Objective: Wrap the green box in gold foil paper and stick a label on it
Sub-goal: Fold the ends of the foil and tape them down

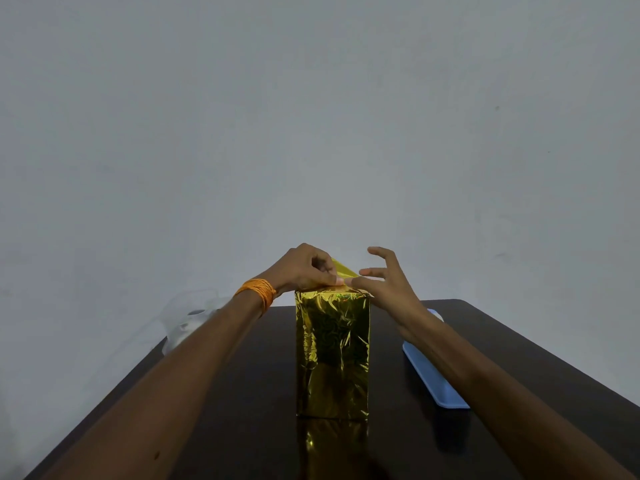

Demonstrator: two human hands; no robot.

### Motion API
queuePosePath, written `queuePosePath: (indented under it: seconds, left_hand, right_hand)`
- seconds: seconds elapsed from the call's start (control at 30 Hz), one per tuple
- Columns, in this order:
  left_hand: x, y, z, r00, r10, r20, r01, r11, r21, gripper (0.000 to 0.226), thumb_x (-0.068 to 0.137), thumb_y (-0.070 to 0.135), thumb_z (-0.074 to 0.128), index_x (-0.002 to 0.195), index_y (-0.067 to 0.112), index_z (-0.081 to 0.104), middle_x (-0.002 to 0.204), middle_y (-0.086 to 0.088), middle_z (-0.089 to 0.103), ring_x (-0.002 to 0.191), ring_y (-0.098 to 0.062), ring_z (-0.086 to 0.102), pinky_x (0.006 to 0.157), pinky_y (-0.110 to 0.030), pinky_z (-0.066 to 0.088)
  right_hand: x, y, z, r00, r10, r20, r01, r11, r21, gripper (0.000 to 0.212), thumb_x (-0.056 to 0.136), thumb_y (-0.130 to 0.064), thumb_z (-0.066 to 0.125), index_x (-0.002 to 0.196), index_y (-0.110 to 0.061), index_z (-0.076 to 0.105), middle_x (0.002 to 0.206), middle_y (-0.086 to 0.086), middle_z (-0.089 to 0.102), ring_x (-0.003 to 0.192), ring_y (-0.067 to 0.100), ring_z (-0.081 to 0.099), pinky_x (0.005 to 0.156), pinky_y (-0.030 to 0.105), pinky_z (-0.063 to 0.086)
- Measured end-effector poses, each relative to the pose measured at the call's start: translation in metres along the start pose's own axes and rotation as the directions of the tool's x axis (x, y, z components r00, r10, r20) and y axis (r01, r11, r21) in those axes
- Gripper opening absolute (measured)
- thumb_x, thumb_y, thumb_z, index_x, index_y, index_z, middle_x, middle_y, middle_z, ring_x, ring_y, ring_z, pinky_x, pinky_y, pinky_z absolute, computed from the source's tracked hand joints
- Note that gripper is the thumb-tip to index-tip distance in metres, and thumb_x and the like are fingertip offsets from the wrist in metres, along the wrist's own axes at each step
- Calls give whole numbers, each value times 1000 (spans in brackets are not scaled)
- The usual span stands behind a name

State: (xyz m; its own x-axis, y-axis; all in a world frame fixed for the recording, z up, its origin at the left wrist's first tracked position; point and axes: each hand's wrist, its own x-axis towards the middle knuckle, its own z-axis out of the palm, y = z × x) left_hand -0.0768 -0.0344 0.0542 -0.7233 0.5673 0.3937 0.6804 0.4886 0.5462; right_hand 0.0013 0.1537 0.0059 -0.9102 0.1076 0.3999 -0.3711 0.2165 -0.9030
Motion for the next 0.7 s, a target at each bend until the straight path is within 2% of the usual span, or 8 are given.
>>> queuePosePath:
  seconds: [0.07, 0.2, 0.3, 0.4, 0.47, 0.53, 0.6, 0.7]
  left_hand:
    - [0, -2, 0, 1000, 10, -6, -10, 1000, -5, 15, 80, 29, 80, 87, 16, 75, 75, 6, 64, 76, -9, 58, 69, -24, 45]
    - [-5, -11, -3, 994, 0, -111, -8, 997, -74, 21, 77, 31, 82, 95, 23, 75, 96, 2, 68, 94, -13, 64, 77, -30, 55]
    - [-13, -18, 0, 941, -19, -338, -45, 983, -180, 24, 75, 31, 84, 94, 22, 74, 97, 0, 67, 86, -15, 67, 73, -28, 58]
    - [-21, -21, 5, 862, -45, -504, -108, 956, -271, 14, 80, 34, 80, 87, 23, 74, 89, 4, 70, 82, -10, 65, 72, -21, 51]
    - [-24, -20, 3, 881, -21, -473, -152, 934, -323, 12, 80, 33, 80, 86, 24, 75, 85, 3, 69, 79, -9, 62, 72, -22, 50]
    - [-27, -19, -1, 937, 70, -343, -168, 949, -266, 12, 77, 29, 82, 86, 25, 76, 82, 2, 66, 77, -11, 59, 73, -23, 50]
    - [-27, -19, -1, 969, 133, -206, -169, 971, -168, 11, 77, 28, 83, 87, 27, 78, 88, 5, 68, 82, -16, 60, 76, -28, 50]
    - [-26, -25, 0, 979, 114, -168, -141, 977, -159, 8, 82, 26, 78, 89, 29, 80, 96, 6, 70, 91, -20, 58, 81, -35, 48]
  right_hand:
    - [7, 0, 5, 996, 86, 27, -87, 995, 48, 82, 77, -22, 85, 141, -36, 35, 121, 9, 58, 113, 23, 58, 80, 32, 48]
    - [17, 5, 10, 981, 193, 31, -195, 974, 111, 83, 72, -13, 85, 136, -38, 39, 123, 15, 61, 114, 33, 61, 92, 43, 49]
    - [19, 8, 8, 976, 213, 36, -216, 963, 158, 79, 76, -6, 83, 135, -36, 41, 117, 19, 66, 105, 33, 68, 91, 44, 52]
    - [21, 9, 9, 972, 229, 59, -236, 957, 171, 82, 68, -12, 88, 130, -41, 44, 117, 21, 66, 103, 31, 68, 95, 43, 51]
    - [23, 10, 10, 968, 245, 58, -251, 954, 166, 85, 53, -21, 92, 120, -49, 47, 119, 21, 64, 112, 35, 64, 105, 51, 48]
    - [24, 11, 10, 967, 247, 62, -254, 951, 174, 85, 46, -24, 92, 113, -53, 48, 120, 20, 64, 115, 38, 62, 106, 54, 46]
    - [24, 11, 9, 965, 253, 64, -261, 949, 177, 84, 50, -22, 91, 115, -52, 48, 122, 20, 62, 117, 39, 61, 102, 51, 47]
    - [22, 12, 9, 964, 254, 82, -265, 947, 181, 88, 53, -21, 92, 123, -47, 45, 124, 21, 60, 117, 39, 59, 100, 49, 48]
